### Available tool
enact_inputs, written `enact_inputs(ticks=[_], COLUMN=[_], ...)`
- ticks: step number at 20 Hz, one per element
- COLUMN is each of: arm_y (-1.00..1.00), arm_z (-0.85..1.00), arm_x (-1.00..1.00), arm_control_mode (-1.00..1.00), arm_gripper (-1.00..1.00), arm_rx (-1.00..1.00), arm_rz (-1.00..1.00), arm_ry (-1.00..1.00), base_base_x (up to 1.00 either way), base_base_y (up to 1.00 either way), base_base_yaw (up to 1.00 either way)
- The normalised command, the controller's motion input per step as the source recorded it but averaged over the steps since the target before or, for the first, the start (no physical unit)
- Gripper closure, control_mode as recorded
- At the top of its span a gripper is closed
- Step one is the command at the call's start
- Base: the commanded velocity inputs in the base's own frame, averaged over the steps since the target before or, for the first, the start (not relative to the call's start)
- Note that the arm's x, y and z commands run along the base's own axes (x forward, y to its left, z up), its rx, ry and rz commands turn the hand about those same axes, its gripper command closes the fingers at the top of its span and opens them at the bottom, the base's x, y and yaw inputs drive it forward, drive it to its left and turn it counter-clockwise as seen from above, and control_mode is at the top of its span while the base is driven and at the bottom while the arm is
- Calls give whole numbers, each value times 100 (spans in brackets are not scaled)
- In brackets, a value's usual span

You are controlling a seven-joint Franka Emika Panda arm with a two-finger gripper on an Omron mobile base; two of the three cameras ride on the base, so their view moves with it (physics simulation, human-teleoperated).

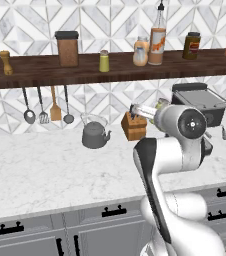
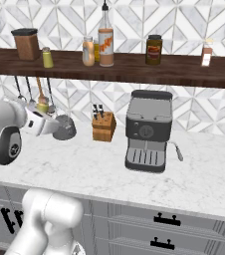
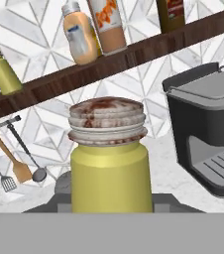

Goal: Put the shaker and condiment bottle from the counter next to their counterparts in the cabinet.

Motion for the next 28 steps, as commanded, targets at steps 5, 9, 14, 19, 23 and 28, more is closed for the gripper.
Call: enact_inputs(ticks=[5, 9, 14, 19, 23, 28], arm_y=[32, 34, 28, 39, 35, 10], arm_z=[65, 60, 35, -3, 0, 15], arm_x=[-24, -24, -7, 10, 11, 33], arm_control_mode=[-100, -100, -100, -100, -100, -100], arm_gripper=[100, 100, 100, 100, 100, 100], arm_rx=[-1, -1, -6, -24, -24, -13], arm_rz=[-4, -1, -3, -1, 0, -2], arm_ry=[0, 0, 0, -12, -18, -5], base_base_x=[0, 0, 0, 0, 0, 0], base_base_y=[0, 0, 0, 0, 0, 0], base_base_yaw=[0, 0, 0, 0, 0, 0])
